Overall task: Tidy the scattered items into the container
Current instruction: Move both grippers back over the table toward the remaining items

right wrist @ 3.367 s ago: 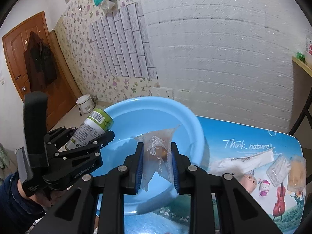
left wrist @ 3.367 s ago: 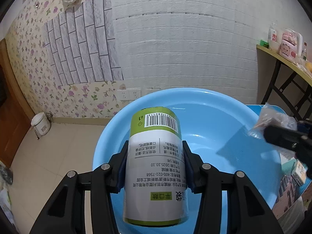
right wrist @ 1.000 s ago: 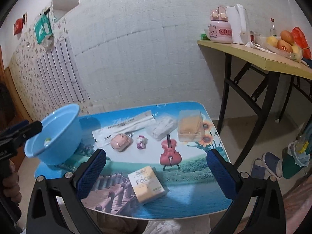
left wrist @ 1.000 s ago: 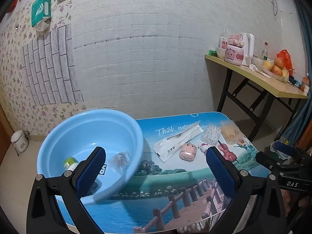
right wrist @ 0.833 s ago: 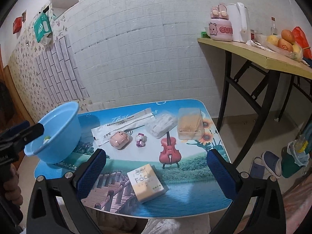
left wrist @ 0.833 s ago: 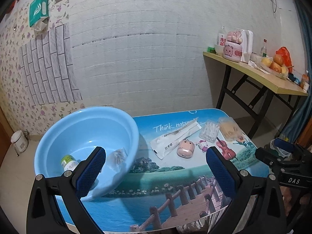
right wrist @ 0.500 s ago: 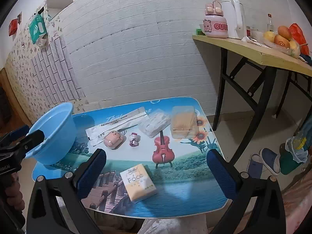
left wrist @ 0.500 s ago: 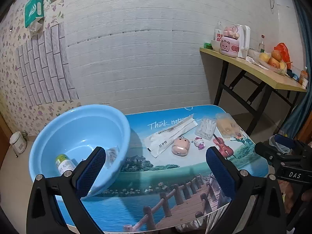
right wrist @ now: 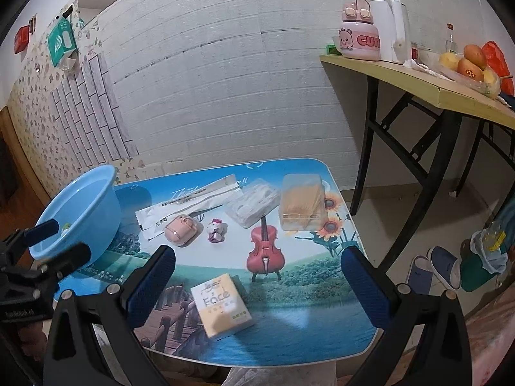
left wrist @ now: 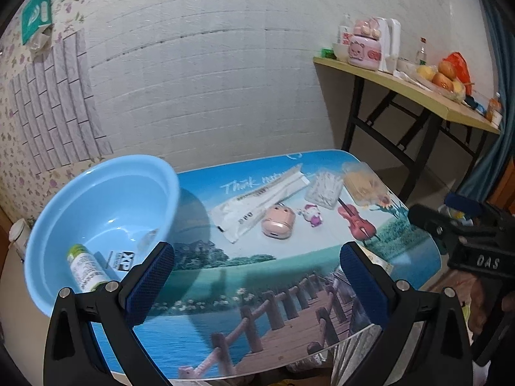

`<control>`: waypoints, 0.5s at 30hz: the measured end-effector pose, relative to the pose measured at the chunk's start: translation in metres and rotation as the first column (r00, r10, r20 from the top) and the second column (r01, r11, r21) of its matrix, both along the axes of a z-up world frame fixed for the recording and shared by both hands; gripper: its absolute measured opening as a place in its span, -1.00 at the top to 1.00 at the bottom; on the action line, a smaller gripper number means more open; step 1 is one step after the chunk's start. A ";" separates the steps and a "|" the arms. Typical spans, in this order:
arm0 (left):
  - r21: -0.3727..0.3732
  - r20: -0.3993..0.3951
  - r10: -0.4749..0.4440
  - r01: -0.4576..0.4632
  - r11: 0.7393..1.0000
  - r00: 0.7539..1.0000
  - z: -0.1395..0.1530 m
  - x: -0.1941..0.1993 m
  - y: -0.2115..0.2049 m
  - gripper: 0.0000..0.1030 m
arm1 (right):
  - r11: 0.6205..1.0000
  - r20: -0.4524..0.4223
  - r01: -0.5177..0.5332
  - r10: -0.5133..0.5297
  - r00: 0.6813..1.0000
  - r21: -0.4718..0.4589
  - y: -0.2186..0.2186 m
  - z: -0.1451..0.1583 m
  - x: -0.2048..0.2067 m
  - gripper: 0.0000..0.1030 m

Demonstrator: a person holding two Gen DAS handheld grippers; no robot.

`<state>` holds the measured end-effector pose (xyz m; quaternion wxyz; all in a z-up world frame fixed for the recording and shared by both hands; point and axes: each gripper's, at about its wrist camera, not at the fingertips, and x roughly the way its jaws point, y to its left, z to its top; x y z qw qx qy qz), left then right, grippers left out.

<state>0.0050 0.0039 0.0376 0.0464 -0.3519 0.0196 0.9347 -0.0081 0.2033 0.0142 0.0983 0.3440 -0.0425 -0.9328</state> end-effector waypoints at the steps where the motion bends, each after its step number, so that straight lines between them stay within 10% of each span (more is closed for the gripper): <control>1: 0.002 0.007 -0.012 0.012 1.000 1.000 -0.003 -0.001 0.004 -1.00 | 1.000 0.002 0.005 -0.005 1.000 0.002 0.002 -0.001 -0.002 -1.00; 15: -0.002 0.071 -0.323 0.324 0.946 0.944 -0.046 -0.006 0.056 -1.00 | 0.999 0.072 0.053 -0.054 0.996 0.005 0.032 -0.027 -0.030 -1.00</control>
